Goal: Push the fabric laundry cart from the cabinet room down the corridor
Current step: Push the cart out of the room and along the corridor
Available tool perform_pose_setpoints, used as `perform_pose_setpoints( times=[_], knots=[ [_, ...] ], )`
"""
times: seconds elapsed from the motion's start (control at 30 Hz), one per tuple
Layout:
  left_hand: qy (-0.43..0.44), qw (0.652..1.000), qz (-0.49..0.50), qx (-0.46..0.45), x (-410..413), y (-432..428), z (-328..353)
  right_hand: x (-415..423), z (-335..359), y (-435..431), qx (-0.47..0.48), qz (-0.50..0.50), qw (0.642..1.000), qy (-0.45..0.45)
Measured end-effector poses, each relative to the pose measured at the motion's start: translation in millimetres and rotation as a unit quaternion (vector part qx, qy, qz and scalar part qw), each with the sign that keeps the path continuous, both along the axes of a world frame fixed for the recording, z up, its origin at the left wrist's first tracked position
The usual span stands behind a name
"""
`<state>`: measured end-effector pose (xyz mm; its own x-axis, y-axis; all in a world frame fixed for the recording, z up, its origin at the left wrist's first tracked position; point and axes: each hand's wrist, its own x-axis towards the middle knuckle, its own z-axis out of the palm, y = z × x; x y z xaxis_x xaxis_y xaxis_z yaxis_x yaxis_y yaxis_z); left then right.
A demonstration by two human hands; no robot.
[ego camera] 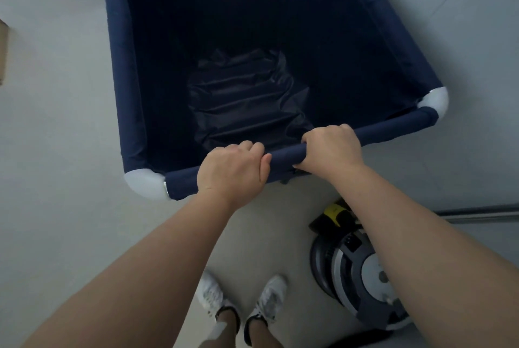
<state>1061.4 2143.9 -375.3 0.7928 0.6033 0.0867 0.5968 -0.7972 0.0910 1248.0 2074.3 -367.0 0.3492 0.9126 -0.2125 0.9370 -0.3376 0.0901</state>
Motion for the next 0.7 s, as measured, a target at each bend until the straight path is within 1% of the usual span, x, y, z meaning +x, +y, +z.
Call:
perform_pose_setpoints(
  times=[0.17, 0.33, 0.5, 0.7],
  knots=[
    [-0.021, 0.999, -0.017, -0.028, 14, 10, 5, 17, 6, 12, -0.018, -0.006, 1.0, 0.003],
    [0.01, 1.0, -0.003, -0.019, 20, 29, 6, 19, 8, 32, -0.021, -0.004, 1.0, 0.003],
    [0.02, 1.0, -0.023, -0.005, 16, 61, 7, 17, 7, 59, -0.014, -0.006, 1.0, 0.004],
    [0.019, 0.999, -0.025, -0.035, 21, 78, 8, 25, 14, 82, -0.066, -0.014, 0.997, 0.035]
  ],
)
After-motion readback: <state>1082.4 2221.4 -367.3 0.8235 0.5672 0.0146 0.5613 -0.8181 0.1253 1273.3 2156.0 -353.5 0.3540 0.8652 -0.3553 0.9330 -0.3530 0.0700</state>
